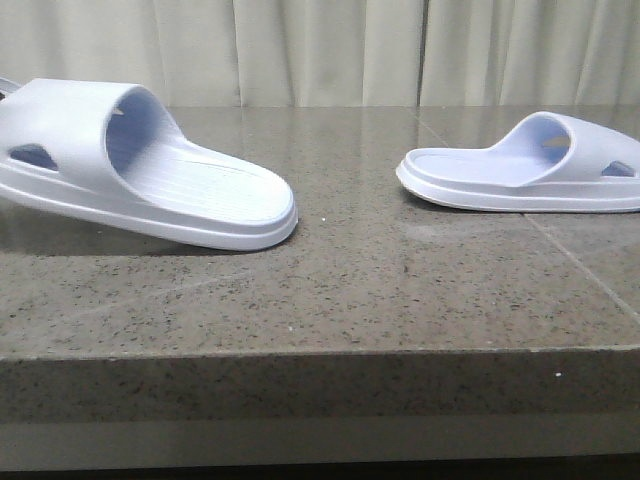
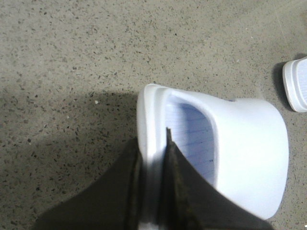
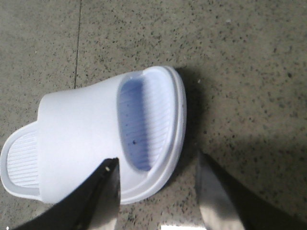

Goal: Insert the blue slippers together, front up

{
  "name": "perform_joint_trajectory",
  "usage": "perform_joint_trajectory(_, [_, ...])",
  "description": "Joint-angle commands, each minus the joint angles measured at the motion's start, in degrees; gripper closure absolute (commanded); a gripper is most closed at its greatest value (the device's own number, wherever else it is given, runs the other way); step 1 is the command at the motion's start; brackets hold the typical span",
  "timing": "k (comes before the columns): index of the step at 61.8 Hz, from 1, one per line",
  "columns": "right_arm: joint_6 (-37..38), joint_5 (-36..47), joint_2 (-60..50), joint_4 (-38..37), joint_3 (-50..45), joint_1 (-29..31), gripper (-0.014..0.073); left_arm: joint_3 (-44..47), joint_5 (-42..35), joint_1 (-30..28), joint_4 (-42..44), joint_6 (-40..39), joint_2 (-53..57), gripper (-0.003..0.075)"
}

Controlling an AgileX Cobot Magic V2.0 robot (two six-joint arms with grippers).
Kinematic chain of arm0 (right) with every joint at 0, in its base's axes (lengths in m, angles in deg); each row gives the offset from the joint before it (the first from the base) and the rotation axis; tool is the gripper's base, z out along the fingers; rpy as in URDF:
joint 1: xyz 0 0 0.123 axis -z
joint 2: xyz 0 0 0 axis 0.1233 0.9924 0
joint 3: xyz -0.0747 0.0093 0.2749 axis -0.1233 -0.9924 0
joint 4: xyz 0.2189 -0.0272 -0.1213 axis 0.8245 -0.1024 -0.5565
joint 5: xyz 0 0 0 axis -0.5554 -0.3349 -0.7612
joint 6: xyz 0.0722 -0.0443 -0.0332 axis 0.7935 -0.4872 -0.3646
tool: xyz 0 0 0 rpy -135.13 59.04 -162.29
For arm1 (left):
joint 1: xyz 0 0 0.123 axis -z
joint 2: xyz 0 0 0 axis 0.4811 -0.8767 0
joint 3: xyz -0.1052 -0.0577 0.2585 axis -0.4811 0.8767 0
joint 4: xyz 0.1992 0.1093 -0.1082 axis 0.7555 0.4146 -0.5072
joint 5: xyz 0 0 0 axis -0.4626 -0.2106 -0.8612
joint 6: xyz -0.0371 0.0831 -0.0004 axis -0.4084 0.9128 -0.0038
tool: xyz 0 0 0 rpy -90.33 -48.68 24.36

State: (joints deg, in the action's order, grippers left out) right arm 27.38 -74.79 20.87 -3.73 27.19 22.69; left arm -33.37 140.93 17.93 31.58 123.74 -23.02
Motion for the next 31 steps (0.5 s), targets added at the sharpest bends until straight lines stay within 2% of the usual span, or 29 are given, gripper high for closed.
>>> perform_joint_trajectory(1, [-4.5, -0.3, 0.8, 6.8, 1.8, 0.4, 0.0198, -1.2, 0.2, 0.4, -3.1, 0.5, 2.0, 0.0741])
perform_joint_trajectory(14, [-8.6, -0.3, 5.6, 10.6, 2.2, 0.3, 0.0198, -1.2, 0.2, 0.4, -3.0, 0.5, 2.0, 0.0741])
perform_joint_trajectory(31, [-8.7, -2.4, 10.5, 10.7, 7.1, -2.9, 0.0204, -1.2, 0.2, 0.4, -2.6, 0.5, 2.0, 0.0741])
